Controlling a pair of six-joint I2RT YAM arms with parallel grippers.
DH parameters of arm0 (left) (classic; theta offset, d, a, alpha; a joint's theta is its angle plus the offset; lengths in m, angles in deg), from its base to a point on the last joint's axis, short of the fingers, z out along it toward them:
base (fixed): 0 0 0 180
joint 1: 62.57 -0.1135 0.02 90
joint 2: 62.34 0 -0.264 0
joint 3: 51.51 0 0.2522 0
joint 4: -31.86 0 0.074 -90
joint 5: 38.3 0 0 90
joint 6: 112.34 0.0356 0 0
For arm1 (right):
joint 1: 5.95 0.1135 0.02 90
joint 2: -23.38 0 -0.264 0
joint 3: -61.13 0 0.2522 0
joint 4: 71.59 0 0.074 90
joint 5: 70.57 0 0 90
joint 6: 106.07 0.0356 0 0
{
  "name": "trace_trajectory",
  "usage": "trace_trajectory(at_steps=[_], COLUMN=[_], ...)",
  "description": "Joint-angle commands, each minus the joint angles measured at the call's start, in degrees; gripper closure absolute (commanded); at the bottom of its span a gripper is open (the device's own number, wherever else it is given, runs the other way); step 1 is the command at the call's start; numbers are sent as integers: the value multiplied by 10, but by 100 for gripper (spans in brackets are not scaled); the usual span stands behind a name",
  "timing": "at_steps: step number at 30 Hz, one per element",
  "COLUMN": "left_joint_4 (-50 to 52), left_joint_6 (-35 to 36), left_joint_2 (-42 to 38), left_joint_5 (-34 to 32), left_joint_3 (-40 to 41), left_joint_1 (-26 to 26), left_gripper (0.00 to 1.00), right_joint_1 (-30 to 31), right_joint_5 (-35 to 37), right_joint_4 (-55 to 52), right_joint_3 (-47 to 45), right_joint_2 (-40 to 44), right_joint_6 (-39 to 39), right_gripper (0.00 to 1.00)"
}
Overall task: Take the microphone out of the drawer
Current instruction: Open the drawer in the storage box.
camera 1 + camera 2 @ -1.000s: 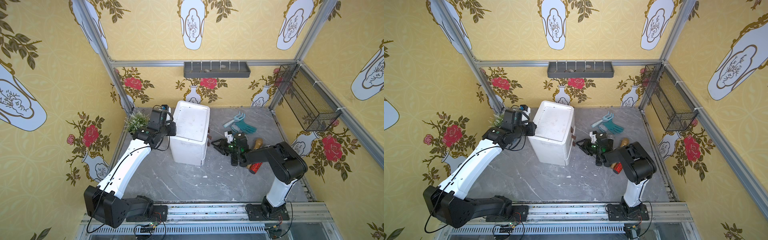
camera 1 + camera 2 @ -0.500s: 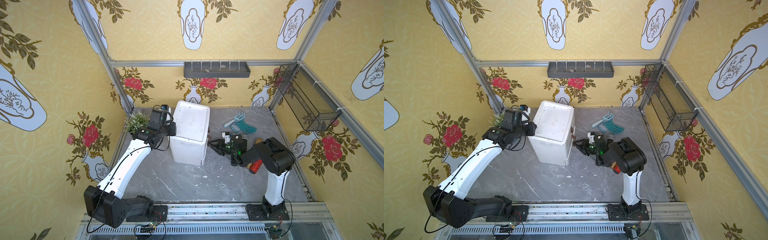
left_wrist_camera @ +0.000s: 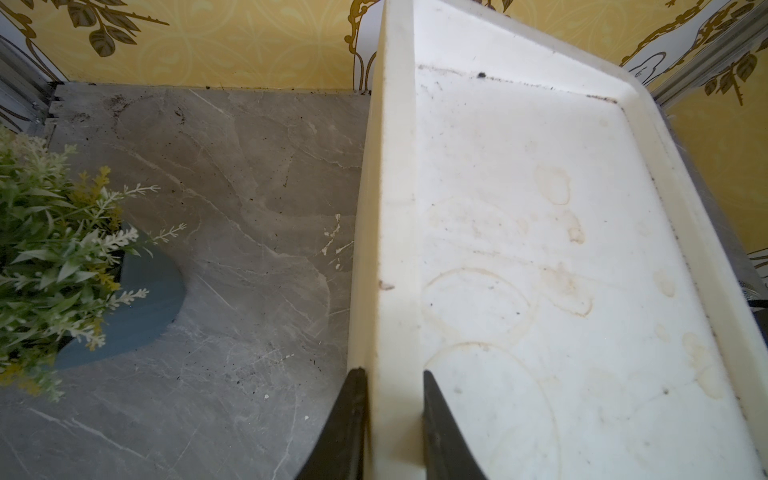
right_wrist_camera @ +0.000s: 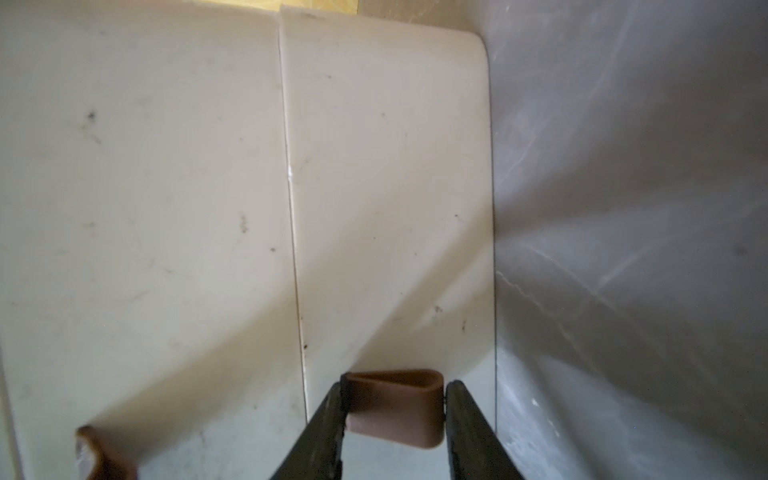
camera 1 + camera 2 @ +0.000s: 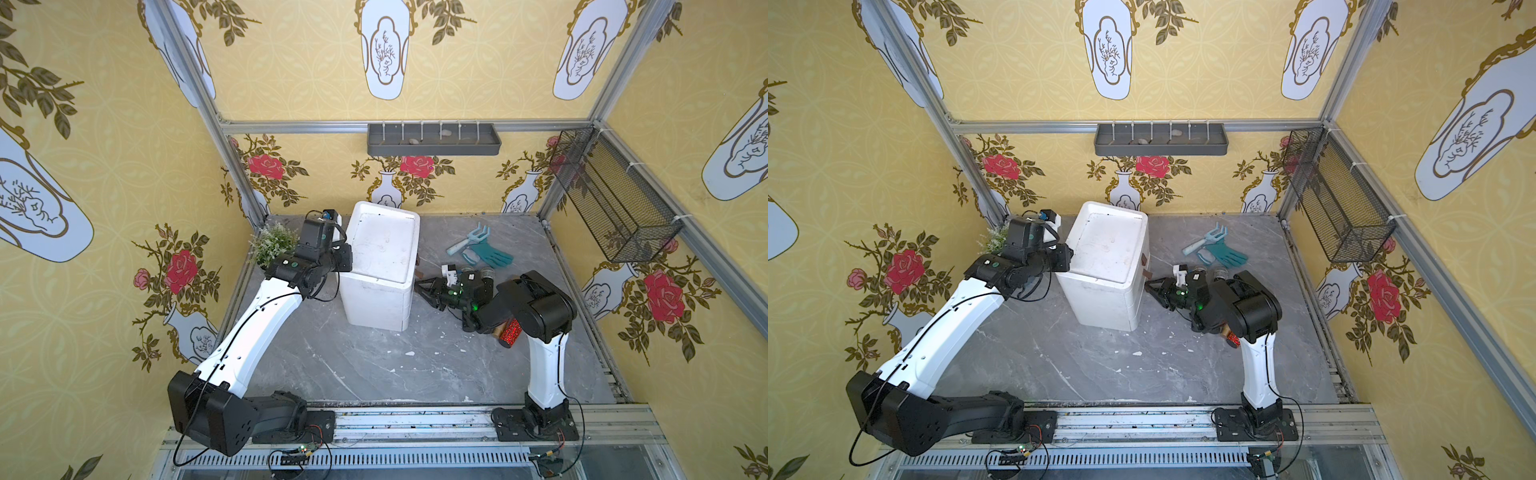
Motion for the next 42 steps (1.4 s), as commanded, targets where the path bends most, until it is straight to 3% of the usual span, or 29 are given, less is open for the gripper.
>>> trace_trajectory(at_steps=[1,8,17,42], left_joint_4=[43,42,43,44], left_joint_6=[-5,-4,-4,-5], left_joint_2=[9,11,10,8], left_joint_5=[48,49,48,48], left_joint_3=[13,12,12,7], left_joint_1=[3,3,3,3], left_gripper=[100,100,100,100], right_joint_1=[4,6,5,-31], right_joint_5=[-5,-2,3,121], right_joint_4=[48,55,50,-328], right_joint_3=[4,11,3,-14], right_joint_2=[-4,-12,1,155], right_joint_6=[13,17,11,-117], right_gripper=[62,84,100,100])
